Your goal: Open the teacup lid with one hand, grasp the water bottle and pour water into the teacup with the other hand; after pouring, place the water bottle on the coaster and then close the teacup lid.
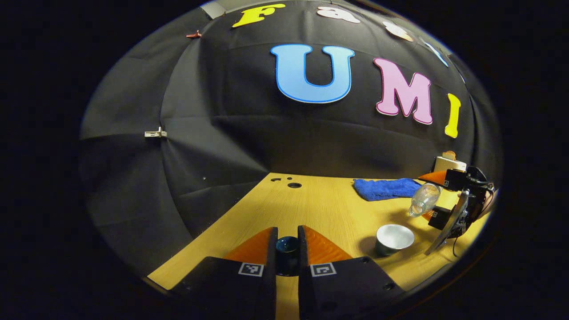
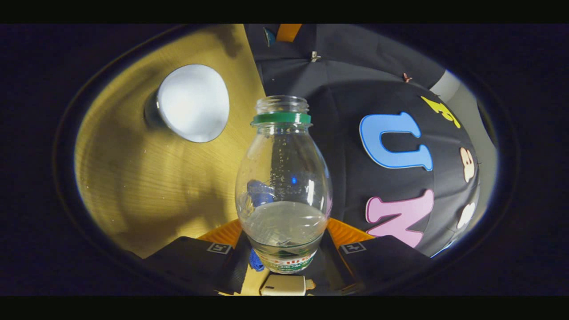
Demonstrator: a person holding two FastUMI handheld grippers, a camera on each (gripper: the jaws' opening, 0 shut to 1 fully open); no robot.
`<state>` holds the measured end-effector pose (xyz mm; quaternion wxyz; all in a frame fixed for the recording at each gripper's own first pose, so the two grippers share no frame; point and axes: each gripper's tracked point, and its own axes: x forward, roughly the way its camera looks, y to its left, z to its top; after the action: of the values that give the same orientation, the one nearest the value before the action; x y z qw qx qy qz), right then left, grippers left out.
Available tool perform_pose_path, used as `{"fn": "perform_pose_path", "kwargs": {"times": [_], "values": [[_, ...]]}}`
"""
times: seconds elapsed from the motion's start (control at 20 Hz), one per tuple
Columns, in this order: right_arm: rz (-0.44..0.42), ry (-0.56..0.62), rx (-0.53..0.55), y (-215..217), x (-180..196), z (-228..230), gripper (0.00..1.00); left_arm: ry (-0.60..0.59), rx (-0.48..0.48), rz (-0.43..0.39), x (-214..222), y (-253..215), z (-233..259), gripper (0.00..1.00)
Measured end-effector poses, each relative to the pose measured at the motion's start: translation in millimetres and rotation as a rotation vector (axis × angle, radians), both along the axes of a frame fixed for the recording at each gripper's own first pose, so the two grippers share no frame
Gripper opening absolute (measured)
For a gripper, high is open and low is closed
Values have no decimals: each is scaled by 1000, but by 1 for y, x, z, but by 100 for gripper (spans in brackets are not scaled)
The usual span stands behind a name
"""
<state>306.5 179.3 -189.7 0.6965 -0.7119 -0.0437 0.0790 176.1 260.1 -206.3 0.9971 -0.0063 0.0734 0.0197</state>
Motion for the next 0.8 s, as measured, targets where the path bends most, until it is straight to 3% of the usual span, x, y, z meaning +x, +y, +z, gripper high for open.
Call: {"fn": "perform_pose_path", "kwargs": {"times": [0.15,0.2,0.7,0.8], "values": [[29,-6,-50,10,4,-9,73,7,3,3,-4,4,-4,20],[39,-9,-66,11,4,-10,73,11,1,2,-6,5,-5,27],[100,-53,-159,23,9,-9,70,30,-2,-8,-12,4,-11,20],[113,-64,-180,24,12,-8,73,30,0,-14,-11,2,-11,24]]}}
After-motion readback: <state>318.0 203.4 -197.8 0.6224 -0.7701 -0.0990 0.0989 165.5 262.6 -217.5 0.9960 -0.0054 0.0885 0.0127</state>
